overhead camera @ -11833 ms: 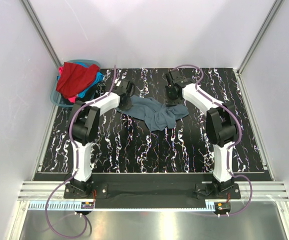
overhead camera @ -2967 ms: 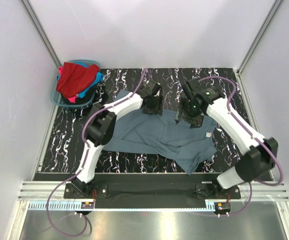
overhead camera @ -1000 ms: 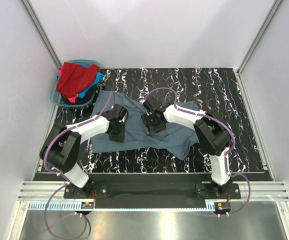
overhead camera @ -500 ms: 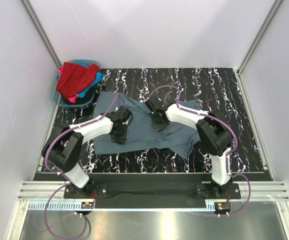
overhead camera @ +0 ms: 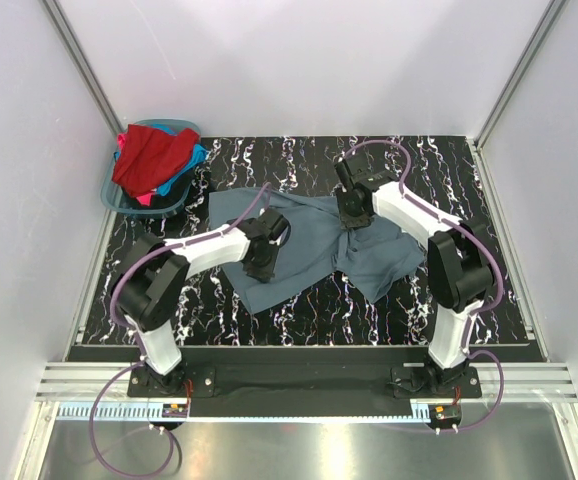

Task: Fold and stack the t-shirts
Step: Flatten the tshirt out

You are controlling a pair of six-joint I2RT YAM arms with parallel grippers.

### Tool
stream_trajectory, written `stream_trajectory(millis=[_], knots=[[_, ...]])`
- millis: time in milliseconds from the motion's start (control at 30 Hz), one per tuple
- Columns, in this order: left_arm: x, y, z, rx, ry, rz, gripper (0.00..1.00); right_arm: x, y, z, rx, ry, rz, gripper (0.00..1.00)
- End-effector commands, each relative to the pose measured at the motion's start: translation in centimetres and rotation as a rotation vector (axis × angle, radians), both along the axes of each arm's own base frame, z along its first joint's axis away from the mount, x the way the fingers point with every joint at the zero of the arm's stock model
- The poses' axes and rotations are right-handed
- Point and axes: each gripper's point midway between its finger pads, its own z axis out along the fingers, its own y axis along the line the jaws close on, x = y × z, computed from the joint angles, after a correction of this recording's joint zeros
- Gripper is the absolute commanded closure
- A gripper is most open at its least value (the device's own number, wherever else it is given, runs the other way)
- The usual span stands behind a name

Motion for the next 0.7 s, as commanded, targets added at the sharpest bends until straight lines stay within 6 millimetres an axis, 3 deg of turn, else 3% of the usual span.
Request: stream_trajectory(millis=[0, 133, 233, 333, 533, 667], knots=[[0.6, 0.1, 0.3, 0.016, -0.017, -0.007, 0.82, -0.9, 0.8, -1.4, 0.027, 0.058, 0.016, 0.57], [-0.9, 1.6, 0.1, 0.055, 0.016, 0.002, 0.83, -0.8, 0.9, -1.1, 0.043, 0.046, -0.006, 0.47], [-3.1, 3.2, -0.8, 0.092, 0.065, 0.015, 0.84, -0.1, 0.9, 0.3, 0.048, 0.007, -0.011, 0.46], [-3.6, 3.5, -0.7, 0.087, 0.067, 0.021, 0.84, 0.3, 1.4, 1.7, 0.066, -0.024, 0.013, 0.46], [-2.1, 2.2, 0.8, 0.044, 0.024, 0.016, 0.83, 1.2, 3.4, 6.7, 0.103, -0.17, 0.123, 0.42], [-1.3, 1.0, 1.9, 0.001, 0.008, 0.003, 0.83, 1.2, 4.7, 7.4, 0.073, -0.218, 0.2, 0.4]])
